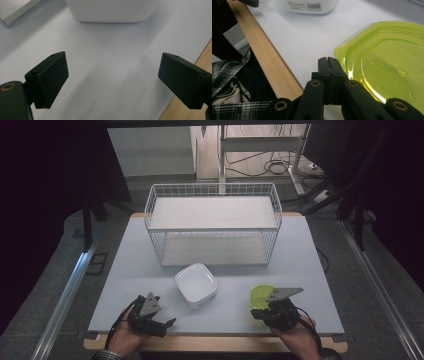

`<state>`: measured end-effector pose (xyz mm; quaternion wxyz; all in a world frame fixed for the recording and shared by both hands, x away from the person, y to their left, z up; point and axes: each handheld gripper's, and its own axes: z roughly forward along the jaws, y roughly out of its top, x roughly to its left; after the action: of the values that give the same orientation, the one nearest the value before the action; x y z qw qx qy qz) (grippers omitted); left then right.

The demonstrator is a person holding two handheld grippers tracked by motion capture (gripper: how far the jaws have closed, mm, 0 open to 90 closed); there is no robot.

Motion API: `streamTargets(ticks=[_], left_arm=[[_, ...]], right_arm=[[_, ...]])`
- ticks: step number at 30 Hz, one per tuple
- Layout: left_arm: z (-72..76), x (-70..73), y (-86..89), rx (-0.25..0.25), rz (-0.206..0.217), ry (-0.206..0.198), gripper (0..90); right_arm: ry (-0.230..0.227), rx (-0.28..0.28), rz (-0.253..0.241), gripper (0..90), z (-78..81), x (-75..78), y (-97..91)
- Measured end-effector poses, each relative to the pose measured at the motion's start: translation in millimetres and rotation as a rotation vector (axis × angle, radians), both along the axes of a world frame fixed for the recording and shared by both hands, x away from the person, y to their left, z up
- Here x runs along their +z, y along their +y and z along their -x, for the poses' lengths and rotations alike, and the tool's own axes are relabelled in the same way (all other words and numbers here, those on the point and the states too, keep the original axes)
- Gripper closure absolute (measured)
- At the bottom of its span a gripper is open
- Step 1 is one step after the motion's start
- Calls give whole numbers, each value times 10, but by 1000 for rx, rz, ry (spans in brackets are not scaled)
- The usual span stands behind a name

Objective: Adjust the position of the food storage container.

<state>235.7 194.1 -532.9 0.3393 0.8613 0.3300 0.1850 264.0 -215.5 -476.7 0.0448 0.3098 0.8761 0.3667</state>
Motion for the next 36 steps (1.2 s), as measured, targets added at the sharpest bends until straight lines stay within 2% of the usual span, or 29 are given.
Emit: streamTargets(ticks=[18,36], left_arm=[[-1,-8,-16,-3,-13,6,91],[-10,7,-22,18,1,33,129]], right_arm=[[5,-106,-20,894,-237,-4,-290],[-22,-216,-35,894,-456,0,-607]])
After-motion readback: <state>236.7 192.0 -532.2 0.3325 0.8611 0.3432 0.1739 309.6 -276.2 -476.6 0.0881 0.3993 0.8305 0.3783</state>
